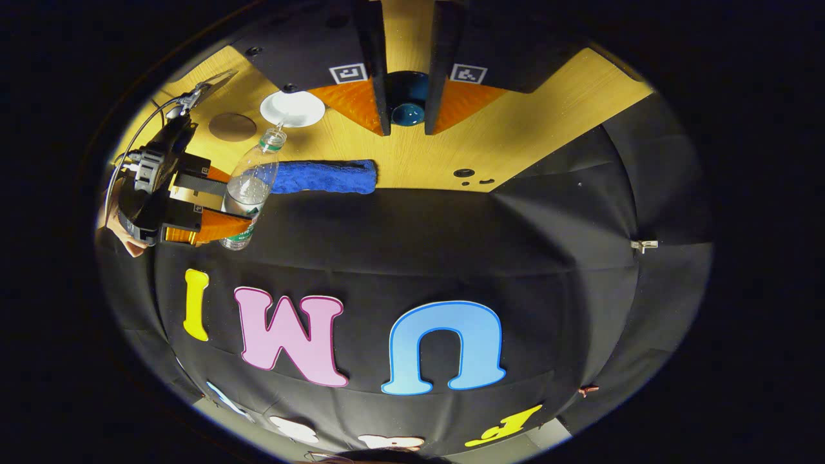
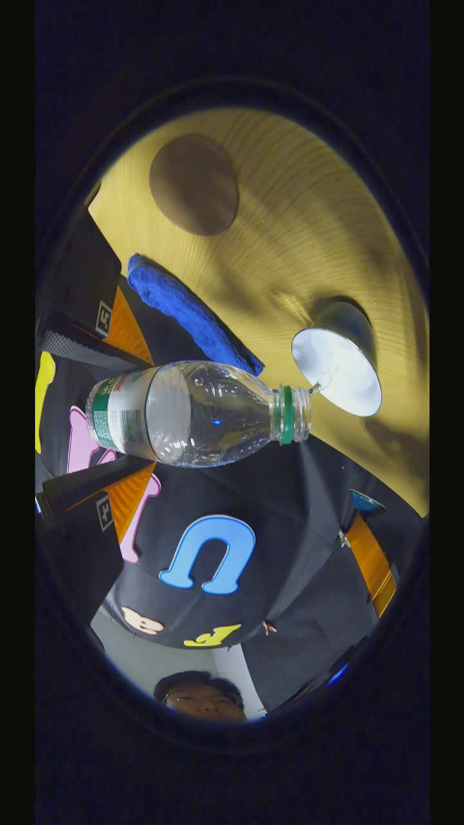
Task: Open the teacup lid with one hand, grasp the water bottle and pour water into the teacup with the other hand; after pouring, place the water bottle on the coaster and then close the teacup lid.
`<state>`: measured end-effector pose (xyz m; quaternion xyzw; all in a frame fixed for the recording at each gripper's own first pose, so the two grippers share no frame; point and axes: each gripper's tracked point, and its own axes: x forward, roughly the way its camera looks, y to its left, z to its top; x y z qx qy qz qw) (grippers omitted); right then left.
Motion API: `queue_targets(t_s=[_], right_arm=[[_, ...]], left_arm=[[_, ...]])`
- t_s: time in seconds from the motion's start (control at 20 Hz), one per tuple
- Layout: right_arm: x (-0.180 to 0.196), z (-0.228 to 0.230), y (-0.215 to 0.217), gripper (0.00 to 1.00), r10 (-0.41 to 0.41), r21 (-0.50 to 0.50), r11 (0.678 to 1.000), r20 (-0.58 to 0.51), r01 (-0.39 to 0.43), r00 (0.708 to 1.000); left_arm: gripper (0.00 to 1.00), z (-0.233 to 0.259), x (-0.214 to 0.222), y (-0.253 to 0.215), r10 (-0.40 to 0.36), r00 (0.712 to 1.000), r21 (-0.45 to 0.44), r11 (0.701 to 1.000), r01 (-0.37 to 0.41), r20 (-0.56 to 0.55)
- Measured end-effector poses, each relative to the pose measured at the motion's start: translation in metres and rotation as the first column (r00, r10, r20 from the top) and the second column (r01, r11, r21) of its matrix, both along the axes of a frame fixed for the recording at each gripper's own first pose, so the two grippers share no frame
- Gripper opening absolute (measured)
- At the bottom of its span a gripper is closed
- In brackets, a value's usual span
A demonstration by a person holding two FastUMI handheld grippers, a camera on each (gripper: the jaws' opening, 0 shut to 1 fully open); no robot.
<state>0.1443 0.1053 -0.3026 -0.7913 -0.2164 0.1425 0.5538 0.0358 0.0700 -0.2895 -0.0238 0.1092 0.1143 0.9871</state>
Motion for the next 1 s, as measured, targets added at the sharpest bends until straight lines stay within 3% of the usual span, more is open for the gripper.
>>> queue_targets(t_s=[0.3, 0.35, 0.65, 0.85, 1.0], right_arm=[[-0.002, 0.009, 0.008, 0.73, 0.098, -0.059, 0.994, 0.095, -0.093, 0.991], [-0.003, 0.009, 0.008, 0.73, 0.104, -0.061, 0.993, 0.104, -0.098, 0.989], [-0.005, 0.013, 0.009, 0.73, 0.129, -0.069, 0.990, 0.161, -0.119, 0.978], [-0.005, -0.003, 0.002, 0.73, 0.047, 0.022, 0.999, -0.002, -0.047, 0.999], [-0.007, -0.019, -0.003, 0.73, -0.020, 0.158, 0.986, -0.169, 0.047, 0.985]], left_arm=[[0.32, 0.001, -0.004, 0.004, 0.001, 1.000, 0.000, 1.000, -0.001, 0.000], [0.29, 0.001, -0.004, 0.004, 0.002, 1.000, -0.001, 1.000, -0.002, 0.000], [0.32, 0.006, -0.006, 0.003, -0.001, 1.000, 0.002, 1.000, 0.001, 0.011], [0.32, 0.007, -0.008, 0.002, -0.005, 1.000, 0.000, 1.000, 0.005, 0.012], [0.32, 0.007, -0.011, 0.002, -0.006, 1.000, -0.001, 1.000, 0.006, 0.009]])
